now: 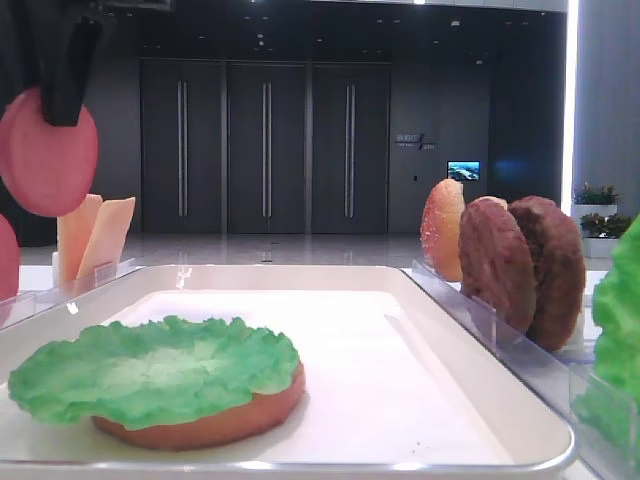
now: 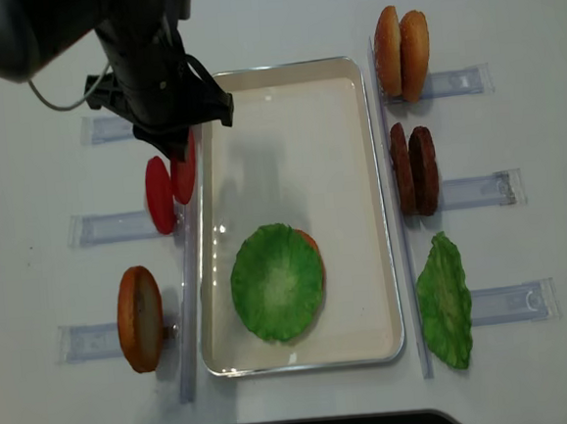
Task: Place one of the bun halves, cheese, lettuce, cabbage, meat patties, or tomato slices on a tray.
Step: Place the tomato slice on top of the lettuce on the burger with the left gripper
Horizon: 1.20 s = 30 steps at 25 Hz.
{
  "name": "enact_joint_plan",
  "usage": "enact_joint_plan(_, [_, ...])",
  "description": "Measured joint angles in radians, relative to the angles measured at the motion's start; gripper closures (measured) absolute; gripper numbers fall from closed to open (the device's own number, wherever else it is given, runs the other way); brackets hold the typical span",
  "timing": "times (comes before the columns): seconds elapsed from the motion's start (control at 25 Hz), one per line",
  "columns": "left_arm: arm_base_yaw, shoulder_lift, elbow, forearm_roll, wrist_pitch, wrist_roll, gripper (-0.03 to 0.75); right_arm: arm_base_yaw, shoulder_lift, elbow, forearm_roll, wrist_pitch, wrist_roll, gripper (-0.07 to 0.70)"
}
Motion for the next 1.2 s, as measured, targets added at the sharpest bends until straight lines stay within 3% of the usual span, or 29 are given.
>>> enact_joint_plan(0.2, [0.0, -0.092, 0.029, -0.004, 0.002, 0.001, 0.659, 0.0, 0.0, 0.0, 0.0, 0.0, 0.0, 0.388])
enact_joint_plan(0.36, [0.0, -0.224, 0.178, -0.05, 0.0, 0.001, 0.659, 0.0, 0.0, 0.0, 0.0, 0.0, 0.0, 0.388])
enact_joint_plan(0.44, [0.0, -0.297, 0.271, -0.088, -0.027, 0.001, 0.659, 0.0, 0.0, 0.0, 0.0, 0.0, 0.0, 0.388])
enact_joint_plan(0.56, [0.0, -0.411, 0.404, -0.14, -0.106, 0.001, 0.659, 0.0, 0.0, 0.0, 0.0, 0.0, 0.0, 0.388])
enact_joint_plan(0.8, [0.0, -0.499, 0.518, -0.278, -0.308, 0.073, 0.659, 0.0, 0.0, 0.0, 0.0, 0.0, 0.0, 0.388])
enact_joint_plan(1.0, [0.0, -0.47, 0.567, -0.593, -0.481, 0.319, 0.659, 0.0, 0.0, 0.0, 0.0, 0.0, 0.0, 0.388])
enact_joint_plan(1.2, [0.0, -0.363, 0.581, -0.899, -0.544, 0.602, 0.659, 0.0, 0.0, 0.0, 0.0, 0.0, 0.0, 0.388])
